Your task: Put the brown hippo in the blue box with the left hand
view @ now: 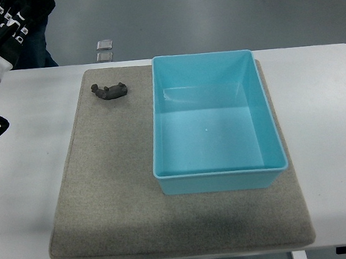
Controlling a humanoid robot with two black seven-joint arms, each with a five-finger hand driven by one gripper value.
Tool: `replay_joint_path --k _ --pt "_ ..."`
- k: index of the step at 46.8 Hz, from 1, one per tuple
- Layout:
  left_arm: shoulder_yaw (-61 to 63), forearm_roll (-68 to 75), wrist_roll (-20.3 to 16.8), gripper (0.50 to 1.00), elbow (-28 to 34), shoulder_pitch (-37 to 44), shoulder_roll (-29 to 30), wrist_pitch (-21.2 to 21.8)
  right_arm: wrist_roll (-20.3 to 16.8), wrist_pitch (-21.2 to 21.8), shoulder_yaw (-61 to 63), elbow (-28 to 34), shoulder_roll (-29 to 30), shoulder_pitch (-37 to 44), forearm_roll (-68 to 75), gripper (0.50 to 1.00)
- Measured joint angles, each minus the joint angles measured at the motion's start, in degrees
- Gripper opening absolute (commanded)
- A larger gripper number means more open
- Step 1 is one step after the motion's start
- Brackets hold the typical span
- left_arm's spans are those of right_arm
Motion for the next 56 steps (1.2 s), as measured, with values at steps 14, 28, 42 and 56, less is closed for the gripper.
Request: replay_joint_path --k 14,28,42,56 --pt "0.07 0.05 0.07 0.996 0.04 -0.10 -0.10 -0.16 0.00 0.00 0.00 0.02 0.00 0.00 0.00 0.936" --pt "-0.19 -0.63 -0.35 0.996 -0.02 -0.55 -0.64 -0.16 0.00 0.00 0.03 0.00 0.00 0.00 0.00 0.936" --pt "0.95 0.19 -0.54 0.994 0.26 -0.55 -0.58 -0.16 0.00 0.00 -0.02 0.00 0.00 0.00 0.00 0.936" --pt "0.91 -0.68 -0.46 0.994 -0.38 -0.53 -0.82 -1.33 0.00 0.00 0.01 0.00 0.00 0.00 0.00 0.936"
